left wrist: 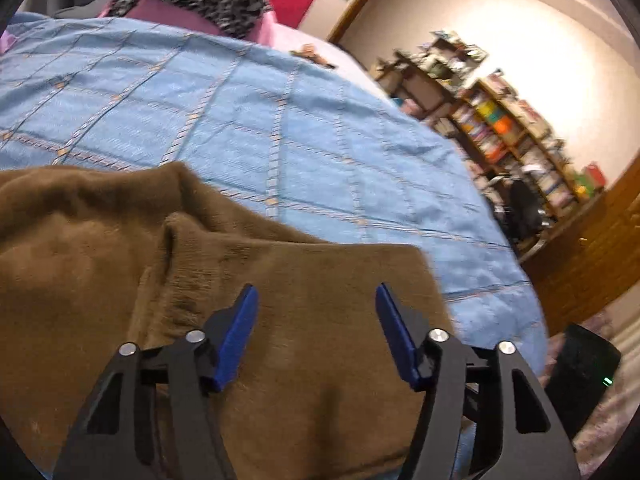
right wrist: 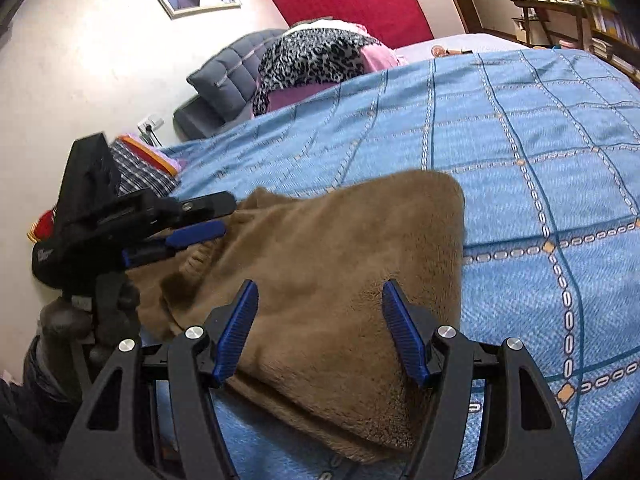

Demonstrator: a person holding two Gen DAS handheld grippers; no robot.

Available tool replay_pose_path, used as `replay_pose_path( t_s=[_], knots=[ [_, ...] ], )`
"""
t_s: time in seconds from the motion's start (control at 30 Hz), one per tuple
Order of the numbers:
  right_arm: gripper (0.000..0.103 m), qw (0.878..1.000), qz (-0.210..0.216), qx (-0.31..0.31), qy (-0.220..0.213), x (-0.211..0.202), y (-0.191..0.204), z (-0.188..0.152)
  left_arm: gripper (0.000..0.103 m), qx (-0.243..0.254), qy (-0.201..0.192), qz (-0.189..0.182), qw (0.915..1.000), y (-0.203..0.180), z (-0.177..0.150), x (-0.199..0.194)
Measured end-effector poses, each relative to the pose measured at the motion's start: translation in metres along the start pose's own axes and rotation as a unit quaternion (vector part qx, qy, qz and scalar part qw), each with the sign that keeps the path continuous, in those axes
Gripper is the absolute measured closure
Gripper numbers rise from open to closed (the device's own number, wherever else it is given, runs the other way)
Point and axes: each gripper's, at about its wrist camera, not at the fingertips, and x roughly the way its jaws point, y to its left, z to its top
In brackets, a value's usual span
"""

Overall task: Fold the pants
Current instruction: 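Smooth the folded pants with both open grippers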

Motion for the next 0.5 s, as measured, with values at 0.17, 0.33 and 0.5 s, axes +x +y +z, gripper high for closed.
replay_pose_path(
  t_s=[0.17,0.33,0.5],
  knots=[
    [0.038,0.999,-0.021,-0.023,0.020,0.019,0.002,-0.014,0.061,-0.029,0.001,0.040,0.9988,0.038,-0.010,0.020],
    [0.038,0.997,-0.040,-0.053,0.029,0.028,0.009,-0.022,0.062,-0.014,-0.007,0.038,0.9992,0.044,-0.015,0.023],
    [0.038,0.997,-0.039,-0.053,0.026,0.026,0.009,-0.023,0.062,-0.011,-0.011,0.041,0.9991,0.043,-0.016,0.024]
  ],
)
